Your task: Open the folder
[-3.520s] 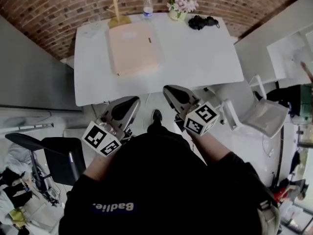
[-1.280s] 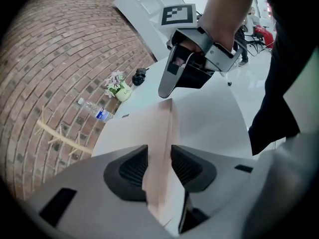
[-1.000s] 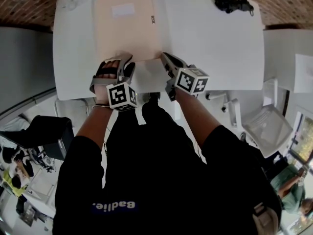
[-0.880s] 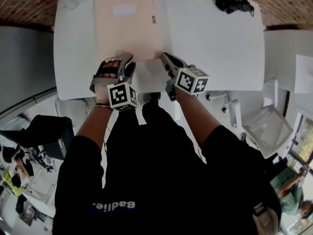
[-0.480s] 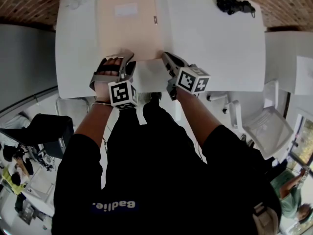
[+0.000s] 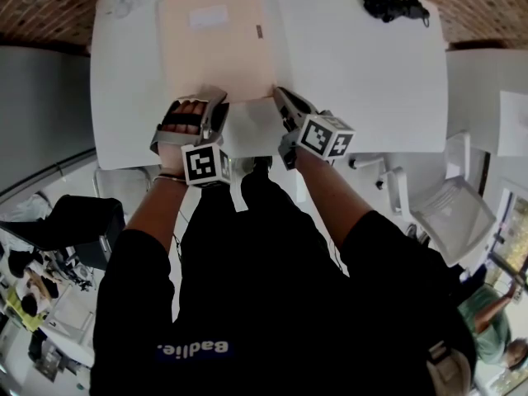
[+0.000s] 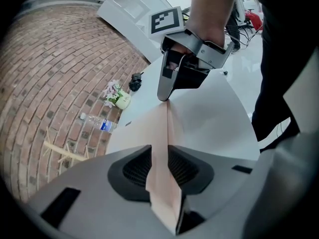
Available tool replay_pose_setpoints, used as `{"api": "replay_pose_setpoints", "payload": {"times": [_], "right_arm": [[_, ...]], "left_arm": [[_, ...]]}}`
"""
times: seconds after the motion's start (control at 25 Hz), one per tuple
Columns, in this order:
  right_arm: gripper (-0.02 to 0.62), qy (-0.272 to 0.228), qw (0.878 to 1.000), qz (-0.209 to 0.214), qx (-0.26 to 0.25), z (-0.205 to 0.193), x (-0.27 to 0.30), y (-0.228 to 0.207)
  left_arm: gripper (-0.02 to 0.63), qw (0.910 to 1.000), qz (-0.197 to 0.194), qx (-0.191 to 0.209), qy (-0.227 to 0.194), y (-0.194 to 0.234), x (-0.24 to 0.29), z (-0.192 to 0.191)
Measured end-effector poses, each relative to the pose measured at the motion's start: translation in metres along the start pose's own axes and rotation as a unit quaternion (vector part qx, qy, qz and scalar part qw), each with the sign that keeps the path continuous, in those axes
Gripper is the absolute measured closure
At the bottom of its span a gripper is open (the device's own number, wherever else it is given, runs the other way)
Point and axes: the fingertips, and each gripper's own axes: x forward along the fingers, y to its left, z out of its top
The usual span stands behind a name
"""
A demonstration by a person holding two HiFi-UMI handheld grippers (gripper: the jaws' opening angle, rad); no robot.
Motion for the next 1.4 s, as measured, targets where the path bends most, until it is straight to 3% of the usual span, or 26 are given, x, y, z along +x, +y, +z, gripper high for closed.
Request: {"api": "replay_pose_setpoints", "payload": {"times": [0.16, 0.52, 0.92, 1.12, 1.4], "right_arm": [[0.566, -0.011, 1.0, 0.002, 0.012, 0.003, -0.002, -0.001], [0.566, -0.006, 1.0, 0.009, 0.01, 0.0, 0.0, 0.005], [0.566, 0.012, 1.0, 0.002, -0.012, -0.006, 0.008, 0.007], [0.566, 0.021, 0.999, -0.009, -0.027, -0.005, 0.008, 0.006], [0.566, 0.046, 0.997, -0.027, -0.052, -0.007, 0.007, 0.004]], "left_arm": [[0.554, 0.9999, -0.002, -0.007, -0.011, 0.0, -0.004, 0.003], [0.574, 0.9985, -0.002, -0.043, -0.032, 0.008, -0.011, 0.006], [0.577, 0.9875, 0.022, -0.143, -0.062, 0.028, -0.031, 0.01], [0.577, 0.9708, 0.052, -0.219, -0.084, 0.042, -0.047, 0.004], [0.578, 0.9283, 0.077, -0.343, -0.121, 0.055, -0.073, -0.013]]}}
